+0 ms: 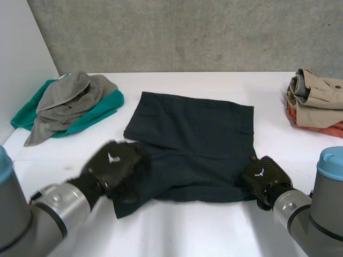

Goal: Fold the laundry.

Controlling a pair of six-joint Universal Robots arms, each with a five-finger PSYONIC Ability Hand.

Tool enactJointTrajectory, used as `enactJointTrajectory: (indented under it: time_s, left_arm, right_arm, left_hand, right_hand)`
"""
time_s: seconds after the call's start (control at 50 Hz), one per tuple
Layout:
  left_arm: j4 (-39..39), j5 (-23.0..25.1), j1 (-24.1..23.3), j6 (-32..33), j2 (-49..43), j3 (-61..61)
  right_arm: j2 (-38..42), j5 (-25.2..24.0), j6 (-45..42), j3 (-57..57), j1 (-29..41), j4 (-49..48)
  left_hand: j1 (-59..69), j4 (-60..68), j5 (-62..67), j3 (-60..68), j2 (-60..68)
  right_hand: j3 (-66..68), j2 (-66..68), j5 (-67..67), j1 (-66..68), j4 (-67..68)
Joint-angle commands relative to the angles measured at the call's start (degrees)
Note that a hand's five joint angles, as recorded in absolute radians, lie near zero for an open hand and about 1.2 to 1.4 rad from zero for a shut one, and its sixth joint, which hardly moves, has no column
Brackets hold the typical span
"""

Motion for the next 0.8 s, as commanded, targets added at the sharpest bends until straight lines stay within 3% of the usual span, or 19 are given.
enactJointTrajectory:
  time_s: [0.02,0.08,0.26,0.36,0.44,0.56,0.66,0.74,0.8]
  left_arm:
    - [1.53,-8.55,-3.27,0.77,-10.94,0.33]
    - [2.41,-11.63,-3.79,1.12,-15.07,2.35]
    - [7.15,-12.52,-3.09,3.06,-18.68,4.72]
    - [8.83,-14.18,-3.09,3.41,-18.07,4.38]
    - [6.99,-14.19,-3.36,3.50,-13.51,3.50]
    - [-2.15,-13.92,-4.41,4.29,-3.41,0.86]
    - [-16.26,-13.75,-5.38,6.21,4.15,-0.28]
    - [-28.74,-13.05,-6.69,9.29,6.62,-0.90]
    - [-33.70,-12.78,-8.89,10.44,7.16,-0.99]
  right_arm:
    - [-0.21,0.10,0.00,0.09,-0.09,0.08]
    - [-0.21,0.10,0.00,0.09,0.00,0.08]
    - [-0.30,0.10,0.00,0.26,0.09,0.17]
    - [-1.26,0.54,0.00,0.35,0.00,0.61]
    - [-4.15,0.98,-0.18,0.79,0.00,1.75]
    - [-11.98,1.42,-0.88,1.32,-0.35,10.35]
    - [-16.37,1.25,-2.19,1.23,-0.88,19.40]
    - [-17.96,1.25,-8.25,2.72,-0.97,28.54]
    - [-18.14,1.16,-12.04,3.34,-0.97,33.65]
  left_hand:
    - [8.29,8.98,9.14,8.40,8.66]
    - [7.96,8.65,8.80,8.06,8.32]
    - [7.78,8.47,8.62,7.88,8.15]
    - [42.19,42.88,43.03,42.29,42.55]
    - [42.25,42.94,43.09,42.35,42.61]
    - [42.25,42.94,43.09,42.35,42.61]
    - [42.25,42.94,43.09,42.35,42.61]
    - [42.25,42.94,43.09,42.35,42.61]
    - [42.25,42.94,43.09,42.35,42.61]
  right_hand:
    - [11.53,11.60,11.23,16.91,11.11]
    - [11.53,11.60,11.23,16.91,11.11]
    - [11.53,11.60,11.23,16.91,11.11]
    - [11.53,11.60,11.23,16.91,11.11]
    - [11.53,11.60,11.23,16.91,11.11]
    - [11.53,11.60,11.23,16.91,11.11]
    - [11.53,11.60,11.23,16.91,11.11]
    - [11.53,11.60,11.23,16.91,11.11]
    - [11.53,11.60,11.23,16.91,11.11]
